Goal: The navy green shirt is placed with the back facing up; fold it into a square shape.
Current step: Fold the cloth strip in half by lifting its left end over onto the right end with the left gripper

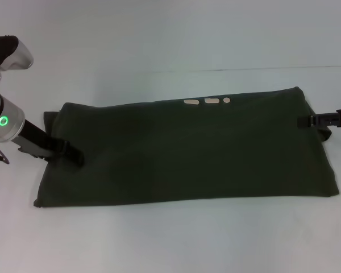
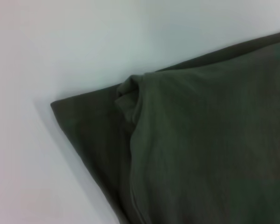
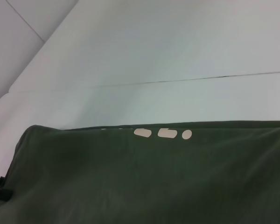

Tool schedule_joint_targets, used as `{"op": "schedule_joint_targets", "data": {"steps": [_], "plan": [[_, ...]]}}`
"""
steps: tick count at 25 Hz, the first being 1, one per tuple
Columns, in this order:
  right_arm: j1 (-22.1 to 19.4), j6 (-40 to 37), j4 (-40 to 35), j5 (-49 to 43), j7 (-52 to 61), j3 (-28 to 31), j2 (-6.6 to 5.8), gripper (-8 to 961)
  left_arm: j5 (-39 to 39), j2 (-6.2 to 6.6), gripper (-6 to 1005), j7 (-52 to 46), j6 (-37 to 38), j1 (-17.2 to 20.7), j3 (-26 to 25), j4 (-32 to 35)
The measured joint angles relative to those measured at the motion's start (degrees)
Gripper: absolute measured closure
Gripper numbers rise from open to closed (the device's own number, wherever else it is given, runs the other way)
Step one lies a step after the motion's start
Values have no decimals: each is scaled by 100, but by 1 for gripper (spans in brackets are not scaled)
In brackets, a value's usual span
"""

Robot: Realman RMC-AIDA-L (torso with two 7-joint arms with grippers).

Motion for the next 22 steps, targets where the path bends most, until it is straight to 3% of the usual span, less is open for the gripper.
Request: {"op": "schedule_joint_targets", "data": {"steps": [6,12,22], "plan": [[0,8,-24,0,11,0,0,25,42,-4,221,-15,-9,29,15,138],[7,27,-34,0,19,0,0,25,-28,74,222,68,675,360,-421,896],[40,37,-35,5,16,0,0,26,-138,272,218,337,1668,734,-850,977]]}}
